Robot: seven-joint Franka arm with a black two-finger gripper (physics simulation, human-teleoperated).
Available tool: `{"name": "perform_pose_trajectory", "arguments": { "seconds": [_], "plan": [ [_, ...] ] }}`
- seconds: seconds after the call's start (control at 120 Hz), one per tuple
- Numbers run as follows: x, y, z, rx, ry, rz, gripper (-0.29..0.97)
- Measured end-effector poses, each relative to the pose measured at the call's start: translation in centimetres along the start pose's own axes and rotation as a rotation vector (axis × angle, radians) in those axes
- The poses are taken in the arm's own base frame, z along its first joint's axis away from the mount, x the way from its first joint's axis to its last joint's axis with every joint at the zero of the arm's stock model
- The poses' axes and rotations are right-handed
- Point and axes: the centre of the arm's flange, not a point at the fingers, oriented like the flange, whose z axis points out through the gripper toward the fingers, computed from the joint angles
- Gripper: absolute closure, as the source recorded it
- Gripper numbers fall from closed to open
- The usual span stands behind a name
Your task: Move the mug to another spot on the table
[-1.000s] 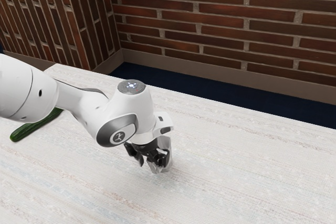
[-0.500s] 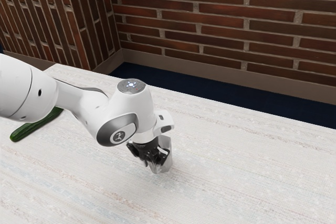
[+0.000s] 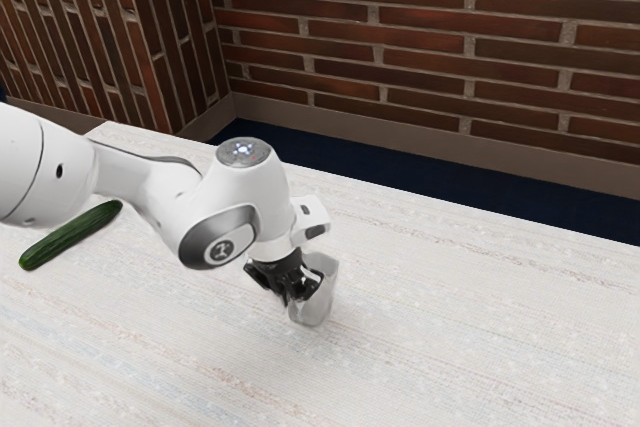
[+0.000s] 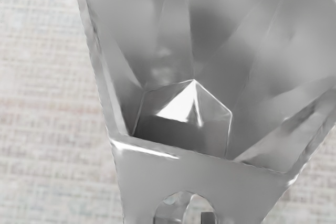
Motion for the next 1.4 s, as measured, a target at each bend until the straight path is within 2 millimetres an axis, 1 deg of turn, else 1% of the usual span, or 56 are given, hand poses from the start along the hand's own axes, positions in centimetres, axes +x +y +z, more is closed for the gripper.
{"name": "perform_pose_trajectory", "arguments": {
  "seconds": [0.342,0.575,0.658,0.783,0.825,0.875,0.958,1.042,1.108,1.4],
  "plan": [
    [0.7,-0.6,-2.8,-0.034,0.066,-0.045,0.72],
    [-1.5,-2.8,-3.1,-0.088,0.145,-0.089,0.72],
    [-1.5,-4.4,-3.4,-0.109,0.188,-0.123,0.72],
    [-0.5,-9.0,-3.8,-0.115,0.245,-0.217,0.72],
    [-0.2,-10.2,-3.8,-0.114,0.26,-0.242,0.72],
    [0.1,-11.1,-3.9,-0.116,0.274,-0.26,0.72],
    [0.3,-11.7,-4.0,-0.118,0.29,-0.271,0.72],
    [0.5,-12.5,-3.8,-0.115,0.298,-0.285,0.73],
    [0.6,-13.5,-3.2,-0.107,0.294,-0.301,0.73],
    [0.8,-17.3,0.7,-0.054,0.241,-0.355,0.73]
  ]
}}
